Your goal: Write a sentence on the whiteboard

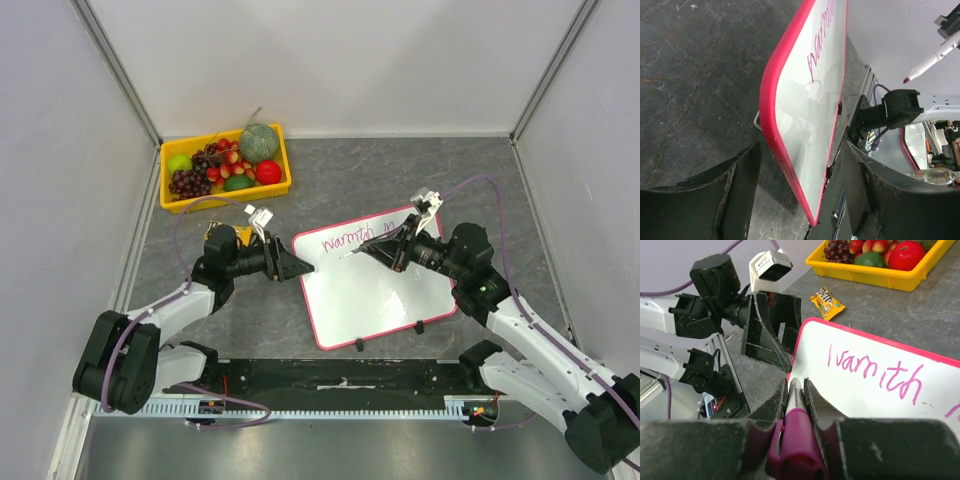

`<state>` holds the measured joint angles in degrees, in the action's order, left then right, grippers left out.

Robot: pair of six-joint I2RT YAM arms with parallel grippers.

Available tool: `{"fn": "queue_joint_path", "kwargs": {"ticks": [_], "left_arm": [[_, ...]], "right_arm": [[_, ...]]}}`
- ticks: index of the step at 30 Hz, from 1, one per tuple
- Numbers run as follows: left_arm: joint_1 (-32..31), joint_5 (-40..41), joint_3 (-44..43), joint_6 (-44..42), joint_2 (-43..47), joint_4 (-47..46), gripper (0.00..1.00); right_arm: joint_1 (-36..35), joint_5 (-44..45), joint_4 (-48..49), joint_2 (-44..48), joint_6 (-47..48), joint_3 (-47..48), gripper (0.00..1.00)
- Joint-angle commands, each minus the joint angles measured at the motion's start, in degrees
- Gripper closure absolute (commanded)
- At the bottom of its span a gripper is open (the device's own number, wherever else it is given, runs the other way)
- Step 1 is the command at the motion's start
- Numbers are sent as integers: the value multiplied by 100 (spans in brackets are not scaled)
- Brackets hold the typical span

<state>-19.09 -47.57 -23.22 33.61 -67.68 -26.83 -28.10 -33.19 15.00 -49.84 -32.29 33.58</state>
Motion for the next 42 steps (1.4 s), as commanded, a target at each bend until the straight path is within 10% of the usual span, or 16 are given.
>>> {"fn": "queue_joint_path", "kwargs": {"ticks": [1,14,29,42], "left_arm": [[-7,-472,63,173,-306,-1148,31],[-209,-543,309,-38,-1019,-2134,46],[-218,-560,354,-548,-1160,-1800,98],[-209,-516,433,-768,-1177,-1729,98]], "right_arm": [[-528,918,-322,238,565,87,100],[-1189,2334,-244,616,918,-317,100],[-1637,2888,73,757,1172,-502,100],[-1892,3126,116,660,1419,-467,100]]}}
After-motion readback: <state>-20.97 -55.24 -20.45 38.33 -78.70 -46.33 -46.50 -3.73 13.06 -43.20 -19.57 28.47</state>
